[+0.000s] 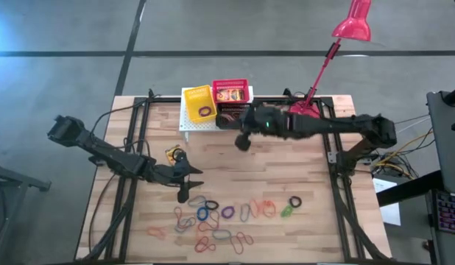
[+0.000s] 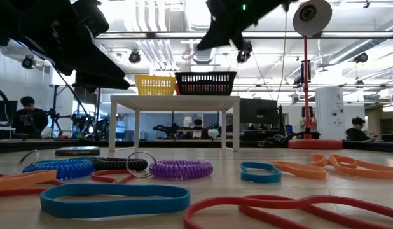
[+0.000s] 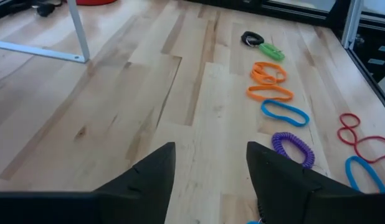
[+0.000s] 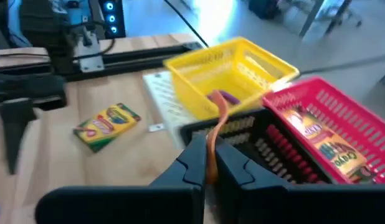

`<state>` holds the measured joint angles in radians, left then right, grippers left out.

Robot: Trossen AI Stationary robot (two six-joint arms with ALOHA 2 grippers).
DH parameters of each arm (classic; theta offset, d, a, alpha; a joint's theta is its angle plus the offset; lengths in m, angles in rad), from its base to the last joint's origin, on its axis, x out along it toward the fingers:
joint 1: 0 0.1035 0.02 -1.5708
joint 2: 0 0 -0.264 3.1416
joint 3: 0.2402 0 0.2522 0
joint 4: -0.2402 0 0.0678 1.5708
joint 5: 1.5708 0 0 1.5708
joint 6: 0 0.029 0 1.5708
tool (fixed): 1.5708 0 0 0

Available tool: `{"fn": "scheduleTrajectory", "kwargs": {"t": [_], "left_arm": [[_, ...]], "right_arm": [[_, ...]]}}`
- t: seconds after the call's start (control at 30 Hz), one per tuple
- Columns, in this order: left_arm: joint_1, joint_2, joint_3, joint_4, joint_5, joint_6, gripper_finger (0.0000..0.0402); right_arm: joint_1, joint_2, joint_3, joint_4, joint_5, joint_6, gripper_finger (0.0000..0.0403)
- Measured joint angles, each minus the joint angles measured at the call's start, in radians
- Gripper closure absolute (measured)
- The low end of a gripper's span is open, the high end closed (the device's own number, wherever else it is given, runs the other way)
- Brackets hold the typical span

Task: Pick & Place Office Desk Supplies
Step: Put the orange rubber band into the black bin on the shelf

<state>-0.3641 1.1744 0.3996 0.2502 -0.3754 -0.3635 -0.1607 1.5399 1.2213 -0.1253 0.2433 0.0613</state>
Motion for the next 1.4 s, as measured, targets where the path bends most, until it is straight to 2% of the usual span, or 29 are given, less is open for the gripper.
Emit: {"fn": "scheduleTrajectory", "kwargs": {"t": [0.17, 0.23, 0.4, 0.53, 0.67, 0.77, 0.9, 1.07, 1.23, 1.4], "left_arm": [[0.000, 0.000, 0.000, 0.000, -0.002, 0.000, 0.0203], [0.000, 0.000, 0.000, 0.000, -0.003, 0.000, 0.0203], [0.000, 0.000, 0.000, 0.000, -0.003, 0.000, 0.0203], [0.000, 0.000, 0.000, 0.000, -0.003, 0.000, 0.0203], [0.000, 0.000, 0.000, 0.000, -0.015, 0.000, 0.0204], [0.000, 0.000, 0.000, 0.000, -0.023, 0.000, 0.0204], [0.000, 0.000, 0.000, 0.000, -0.026, 0.000, 0.0204], [0.000, 0.000, 0.000, 0.000, -0.026, 0.000, 0.0204], [0.000, 0.000, 0.000, 0.000, -0.026, 0.000, 0.0204], [0.000, 0.000, 0.000, 0.000, -0.026, 0.000, 0.0204]], "right_arm": [[-0.131, 0.011, 0.000, -0.017, -0.230, 0.057, 0.0353], [-0.161, 0.011, 0.000, -0.025, -0.264, 0.075, 0.0327], [-0.185, -0.034, -0.001, -0.025, -0.267, 0.067, 0.0265], [-0.157, -0.109, 0.000, -0.003, -0.267, 0.067, 0.0242], [-0.107, -0.163, 0.000, -0.012, -0.254, 0.066, 0.0235], [-0.072, -0.175, 0.000, -0.008, -0.185, 0.040, 0.0235], [-0.064, -0.132, 0.000, -0.013, -0.115, 0.036, 0.0243], [-0.093, -0.048, 0.000, -0.024, -0.114, 0.034, 0.0250], [-0.153, 0.005, 0.055, -0.137, -0.218, 0.055, 0.0221], [-0.220, 0.067, 0.177, -0.401, -0.367, 0.074, 0.0166]]}}
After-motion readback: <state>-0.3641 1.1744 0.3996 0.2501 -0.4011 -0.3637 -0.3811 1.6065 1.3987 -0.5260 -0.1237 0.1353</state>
